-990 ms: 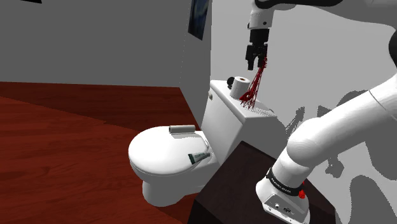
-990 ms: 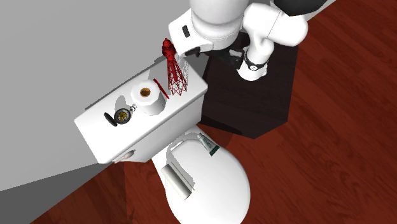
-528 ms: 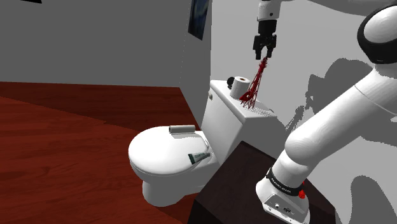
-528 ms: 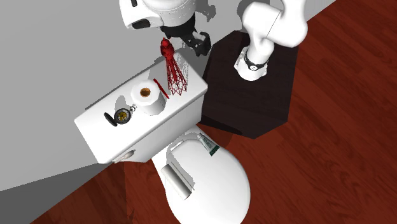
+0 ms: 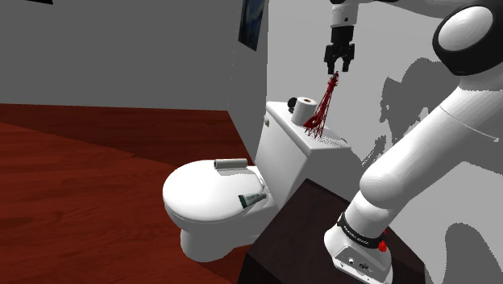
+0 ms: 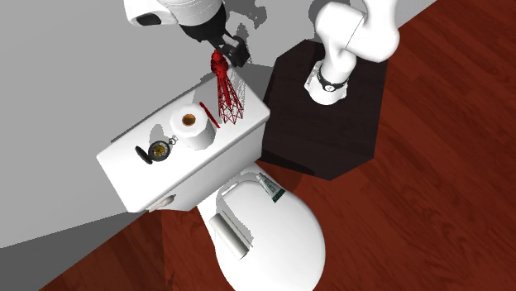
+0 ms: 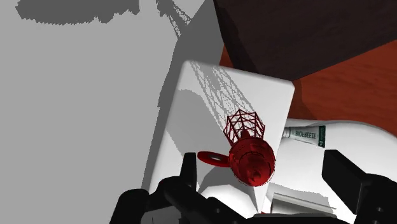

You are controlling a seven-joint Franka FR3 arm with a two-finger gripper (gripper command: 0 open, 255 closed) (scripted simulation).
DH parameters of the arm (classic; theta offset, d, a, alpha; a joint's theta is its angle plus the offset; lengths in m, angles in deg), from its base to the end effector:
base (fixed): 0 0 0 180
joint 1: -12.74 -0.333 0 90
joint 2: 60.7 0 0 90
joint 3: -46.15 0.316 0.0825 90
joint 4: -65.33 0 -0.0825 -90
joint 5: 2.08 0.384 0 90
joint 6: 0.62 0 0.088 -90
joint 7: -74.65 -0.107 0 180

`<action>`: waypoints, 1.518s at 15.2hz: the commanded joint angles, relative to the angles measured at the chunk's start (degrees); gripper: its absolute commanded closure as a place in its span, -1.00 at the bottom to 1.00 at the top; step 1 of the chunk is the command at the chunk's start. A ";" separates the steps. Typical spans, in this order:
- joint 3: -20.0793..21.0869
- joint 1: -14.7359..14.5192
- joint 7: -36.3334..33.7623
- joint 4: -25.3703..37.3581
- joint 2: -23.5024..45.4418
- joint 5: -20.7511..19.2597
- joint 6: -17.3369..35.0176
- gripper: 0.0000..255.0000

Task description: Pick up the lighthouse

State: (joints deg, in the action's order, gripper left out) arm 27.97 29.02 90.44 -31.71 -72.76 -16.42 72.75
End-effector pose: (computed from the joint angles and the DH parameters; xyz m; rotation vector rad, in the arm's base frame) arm 0.3496 -0.2998 0.6491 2.9904 -0.5417 -0.4123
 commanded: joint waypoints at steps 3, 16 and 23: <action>-0.06 0.07 -0.73 -4.01 -1.01 -0.14 2.98 -1.00; -0.05 0.05 -0.54 -3.00 -0.77 -0.11 2.21 1.00; -0.04 0.00 0.93 4.68 1.35 0.11 -3.26 1.00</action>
State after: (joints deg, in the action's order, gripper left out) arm 27.91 29.04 91.17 -28.32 -71.75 -16.36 70.44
